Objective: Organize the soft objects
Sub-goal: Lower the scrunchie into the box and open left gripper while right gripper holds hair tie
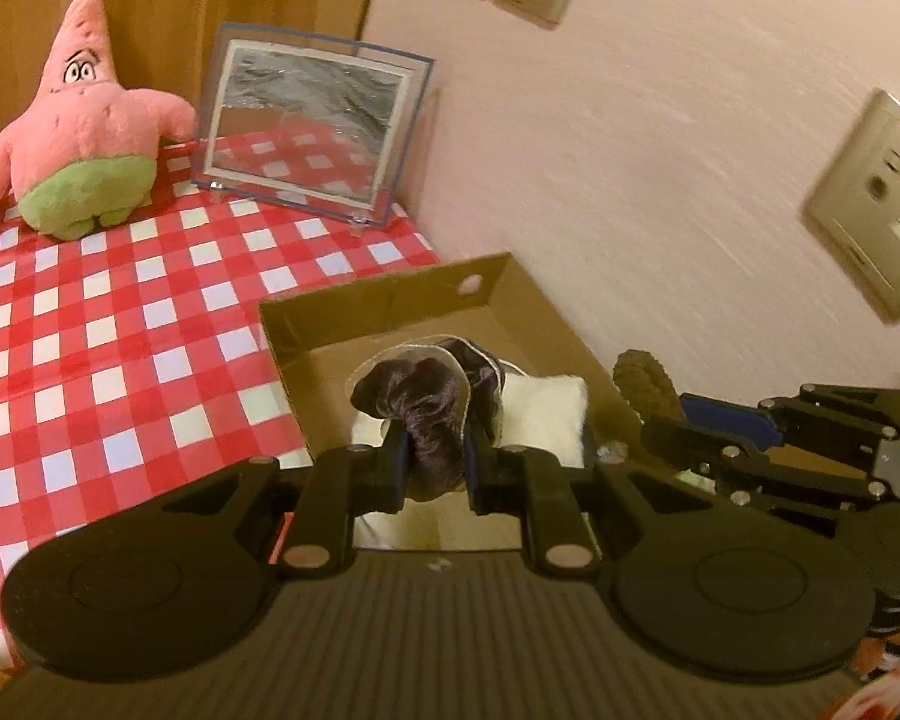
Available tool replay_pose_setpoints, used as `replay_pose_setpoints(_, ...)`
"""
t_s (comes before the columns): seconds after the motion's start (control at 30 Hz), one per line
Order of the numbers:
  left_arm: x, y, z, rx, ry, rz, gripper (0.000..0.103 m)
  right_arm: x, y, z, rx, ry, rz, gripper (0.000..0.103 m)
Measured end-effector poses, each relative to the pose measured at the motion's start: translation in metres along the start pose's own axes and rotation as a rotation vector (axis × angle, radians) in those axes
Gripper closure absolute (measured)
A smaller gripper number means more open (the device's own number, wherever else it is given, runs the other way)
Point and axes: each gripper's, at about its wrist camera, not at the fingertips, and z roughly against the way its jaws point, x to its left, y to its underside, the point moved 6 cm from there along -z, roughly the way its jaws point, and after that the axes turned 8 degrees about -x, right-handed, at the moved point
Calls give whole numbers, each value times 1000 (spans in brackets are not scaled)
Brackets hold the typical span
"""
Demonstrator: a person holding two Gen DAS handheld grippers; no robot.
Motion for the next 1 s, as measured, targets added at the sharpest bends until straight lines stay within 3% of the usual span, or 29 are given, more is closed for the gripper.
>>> replay_pose_setpoints(1.0, 29, -15, -43, 21, -7, 82, 86, 1, -13, -60, 47, 31, 71, 86)
